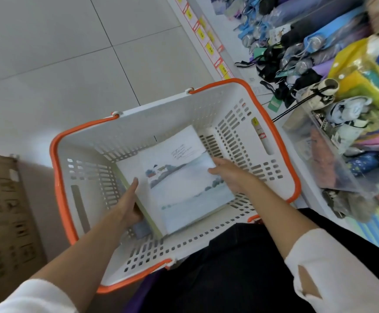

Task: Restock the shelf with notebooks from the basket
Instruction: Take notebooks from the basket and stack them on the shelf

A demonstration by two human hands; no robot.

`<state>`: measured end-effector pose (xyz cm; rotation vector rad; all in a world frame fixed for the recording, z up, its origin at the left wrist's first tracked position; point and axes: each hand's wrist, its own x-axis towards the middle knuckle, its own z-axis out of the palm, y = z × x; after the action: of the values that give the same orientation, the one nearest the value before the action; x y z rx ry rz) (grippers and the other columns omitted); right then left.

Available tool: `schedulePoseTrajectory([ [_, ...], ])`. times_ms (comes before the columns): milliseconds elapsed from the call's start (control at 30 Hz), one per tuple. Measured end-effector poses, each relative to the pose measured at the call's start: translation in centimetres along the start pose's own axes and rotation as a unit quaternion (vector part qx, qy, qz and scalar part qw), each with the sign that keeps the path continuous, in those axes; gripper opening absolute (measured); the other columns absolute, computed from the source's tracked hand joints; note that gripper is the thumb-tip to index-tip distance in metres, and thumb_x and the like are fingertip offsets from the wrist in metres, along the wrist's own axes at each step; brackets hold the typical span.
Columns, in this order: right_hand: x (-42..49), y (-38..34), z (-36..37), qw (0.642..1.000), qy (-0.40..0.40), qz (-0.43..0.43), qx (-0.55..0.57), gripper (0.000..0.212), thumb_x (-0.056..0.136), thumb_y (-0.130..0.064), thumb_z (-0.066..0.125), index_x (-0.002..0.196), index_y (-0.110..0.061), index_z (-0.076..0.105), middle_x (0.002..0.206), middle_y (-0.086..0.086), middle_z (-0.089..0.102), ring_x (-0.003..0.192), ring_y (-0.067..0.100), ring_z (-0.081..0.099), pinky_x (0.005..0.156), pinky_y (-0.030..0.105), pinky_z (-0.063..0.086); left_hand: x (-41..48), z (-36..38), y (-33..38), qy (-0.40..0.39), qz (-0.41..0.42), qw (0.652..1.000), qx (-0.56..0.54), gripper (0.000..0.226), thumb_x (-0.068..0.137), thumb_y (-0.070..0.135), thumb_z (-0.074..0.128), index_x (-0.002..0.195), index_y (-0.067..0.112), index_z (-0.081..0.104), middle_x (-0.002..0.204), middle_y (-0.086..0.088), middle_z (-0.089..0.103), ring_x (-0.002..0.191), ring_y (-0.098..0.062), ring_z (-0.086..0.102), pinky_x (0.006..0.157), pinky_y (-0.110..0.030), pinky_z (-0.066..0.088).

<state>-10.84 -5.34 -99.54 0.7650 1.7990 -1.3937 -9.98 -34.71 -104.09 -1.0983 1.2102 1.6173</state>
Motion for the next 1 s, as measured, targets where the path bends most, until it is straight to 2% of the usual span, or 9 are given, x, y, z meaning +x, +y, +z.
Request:
schedulePoseTrajectory([
  [67,0.6,0.0,1.9,0.999,-0.017,-0.006,-0.048,0.054,0.101,-0.012,0.043,0.152,-0.019,0.028,0.157,0.004,0.030,0.138,0.024,0.037,0.110,0.035,0.032,-0.5,0.8,0.0,-0.037,0.005,0.999,0.029,0.055,0.078,0.060,0.065,0.111,0.016,0.067,0.109,-0.012,0.072,0.097,-0.027,0.071,0.078,-0.039,0.053],
  [200,0.1,-0.2,2.1,0.993,0.004,-0.046,-0.108,0.061,0.101,-0.015,0.037,0.154,-0.029,0.011,0.162,-0.005,0.010,0.129,0.014,0.040,0.093,0.025,0.031,-1.0,2.3,0.5,-0.043,0.020,0.997,0.065,0.056,0.064,0.022,0.083,0.114,0.005,0.067,0.100,-0.012,0.074,0.084,-0.024,0.073,0.072,-0.038,0.060],
  [333,-1.2,0.1,0.4,0.995,0.061,-0.025,-0.073,0.058,0.094,-0.018,0.038,0.151,-0.024,0.026,0.153,-0.002,0.032,0.095,0.017,0.057,0.077,0.032,0.047,-2.9,4.8,3.4,-0.128,0.007,0.985,0.119,0.039,0.082,0.013,0.070,0.120,0.007,0.064,0.108,-0.014,0.072,0.089,-0.026,0.072,0.076,-0.040,0.060],
  [467,-3.2,0.7,-1.5,0.992,0.114,0.044,0.022,0.042,0.091,-0.030,0.049,0.127,-0.010,0.051,0.111,0.010,0.060,0.086,0.022,0.059,0.088,0.037,0.044,-5.5,8.5,6.2,-0.198,0.040,0.969,0.145,0.027,0.091,0.007,0.058,0.117,0.009,0.064,0.112,-0.014,0.071,0.092,-0.027,0.072,0.075,-0.039,0.060],
  [600,-6.6,0.3,-3.7,0.987,0.142,0.007,0.071,0.049,0.089,-0.024,0.060,0.133,-0.005,0.050,0.132,0.016,0.055,0.117,0.032,0.055,0.102,0.046,0.044,-8.6,12.1,7.6,-0.222,0.083,0.952,0.195,0.031,0.092,-0.001,0.047,0.118,0.009,0.060,0.109,-0.014,0.068,0.092,-0.028,0.067,0.086,-0.041,0.056],
  [667,-9.2,-0.5,-4.7,0.986,0.151,-0.026,0.066,0.048,0.088,-0.022,0.064,0.132,-0.006,0.052,0.134,0.016,0.055,0.115,0.031,0.055,0.092,0.040,0.046,-10.5,13.8,7.8,-0.192,0.115,0.951,0.214,0.031,0.093,0.002,0.049,0.122,0.009,0.057,0.109,-0.016,0.066,0.089,-0.028,0.064,0.085,-0.042,0.053],
  [733,-11.9,-1.5,-5.4,0.984,0.155,-0.069,0.062,0.055,0.088,-0.020,0.066,0.139,-0.010,0.048,0.133,0.007,0.057,0.111,0.027,0.059,0.095,0.040,0.047,-12.4,15.1,7.9,-0.168,0.145,0.949,0.223,0.033,0.092,0.010,0.059,0.126,0.006,0.056,0.119,-0.018,0.064,0.089,-0.029,0.065,0.086,-0.044,0.052],
  [833,-16.7,-3.2,-5.9,0.973,0.158,-0.127,0.110,0.051,0.088,-0.019,0.066,0.134,-0.024,0.045,0.121,-0.011,0.057,0.092,0.013,0.061,0.089,0.031,0.050,-15.8,16.6,8.1,-0.202,0.158,0.937,0.238,0.028,0.094,0.015,0.059,0.121,0.008,0.055,0.129,-0.019,0.058,0.084,-0.027,0.062,0.091,-0.047,0.047],
  [1000,-24.4,-4.2,-7.4,0.947,0.202,-0.185,0.166,0.041,0.091,-0.010,0.060,0.128,-0.022,0.050,0.113,0.006,0.066,0.096,0.027,0.064,0.085,0.042,0.054,-22.4,19.9,8.4,-0.261,0.233,0.904,0.246,0.035,0.097,0.015,0.054,0.130,0.005,0.053,0.134,-0.022,0.055,0.085,-0.026,0.061,0.098,-0.048,0.044],
])
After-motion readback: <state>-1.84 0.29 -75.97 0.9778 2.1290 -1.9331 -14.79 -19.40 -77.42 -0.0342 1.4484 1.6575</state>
